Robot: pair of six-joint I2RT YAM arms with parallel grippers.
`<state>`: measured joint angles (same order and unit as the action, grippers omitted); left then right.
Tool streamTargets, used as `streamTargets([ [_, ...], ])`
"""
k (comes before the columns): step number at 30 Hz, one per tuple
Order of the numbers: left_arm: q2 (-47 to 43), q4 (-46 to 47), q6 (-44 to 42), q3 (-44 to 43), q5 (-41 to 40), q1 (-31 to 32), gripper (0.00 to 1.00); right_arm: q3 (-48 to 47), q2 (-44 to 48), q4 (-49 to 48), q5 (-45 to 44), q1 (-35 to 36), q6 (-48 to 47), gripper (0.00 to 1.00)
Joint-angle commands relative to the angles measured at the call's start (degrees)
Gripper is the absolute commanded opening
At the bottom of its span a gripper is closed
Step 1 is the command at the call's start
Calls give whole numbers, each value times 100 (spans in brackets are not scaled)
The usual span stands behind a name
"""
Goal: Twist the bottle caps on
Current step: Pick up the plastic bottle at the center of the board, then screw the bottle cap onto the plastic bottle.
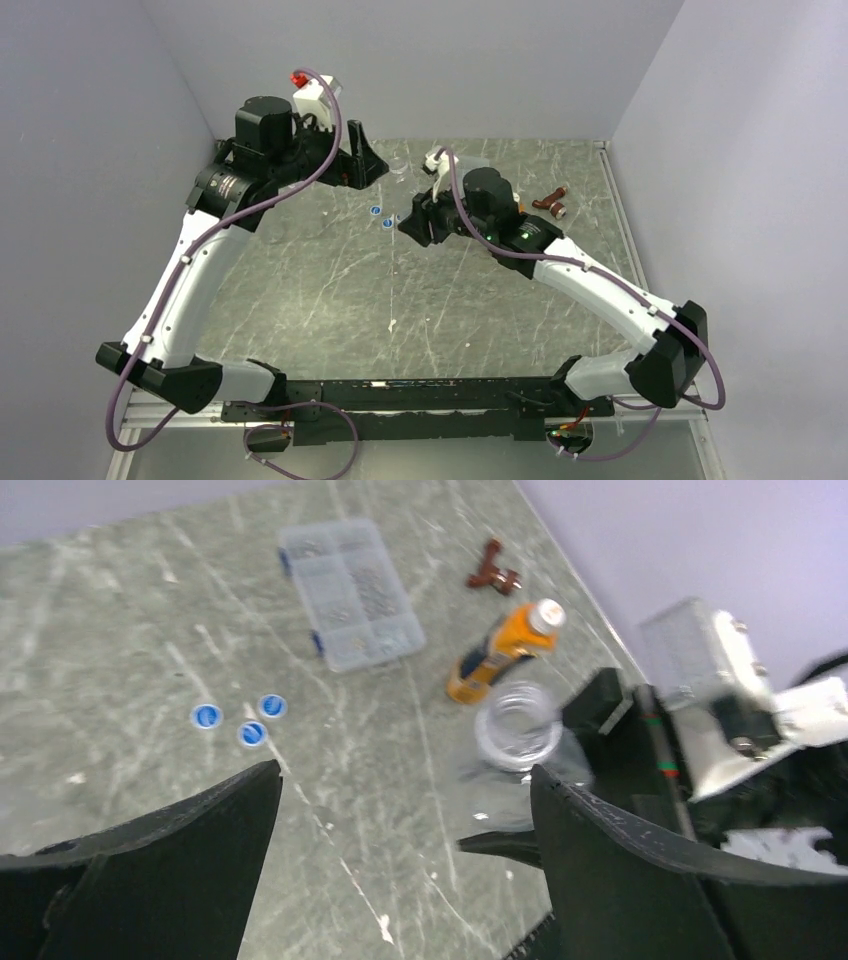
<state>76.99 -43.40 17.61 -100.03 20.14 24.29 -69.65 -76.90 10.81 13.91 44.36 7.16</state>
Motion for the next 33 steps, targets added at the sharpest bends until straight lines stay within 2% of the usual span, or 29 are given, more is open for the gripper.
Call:
streamTargets([
  [1, -276, 691, 155, 140, -1557, -12, 96, 115, 486, 496, -978, -142, 364, 38],
  [3, -176, 732, 233, 226, -1965, -10, 92, 171, 659, 809, -1337, -250, 583, 38],
  [7, 140, 1065, 297, 548, -2208, -4, 87, 311, 992, 1268, -1951, -331, 988, 38],
  [15, 1653, 1665, 178, 1029, -2654, 413, 72, 189, 1470, 1622, -2368, -331, 1189, 39],
  [20, 2831, 2005, -51, 855, -2966, 741, 67, 153, 1492, 1677, -2384, -337, 1174, 39],
  [25, 3748, 2158, -133, 437, -2970, 778, 62, 171, 1565, 1692, -2355, -331, 1144, 39],
  [29, 4328, 2052, -173, 84, -3115, 779, 57, 162, 1609, 1696, -2327, -331, 1075, 39],
  [33, 4678, 2140, -233, 34, -3130, 779, 57, 187, 1649, 1689, -2318, -331, 1022, 40],
])
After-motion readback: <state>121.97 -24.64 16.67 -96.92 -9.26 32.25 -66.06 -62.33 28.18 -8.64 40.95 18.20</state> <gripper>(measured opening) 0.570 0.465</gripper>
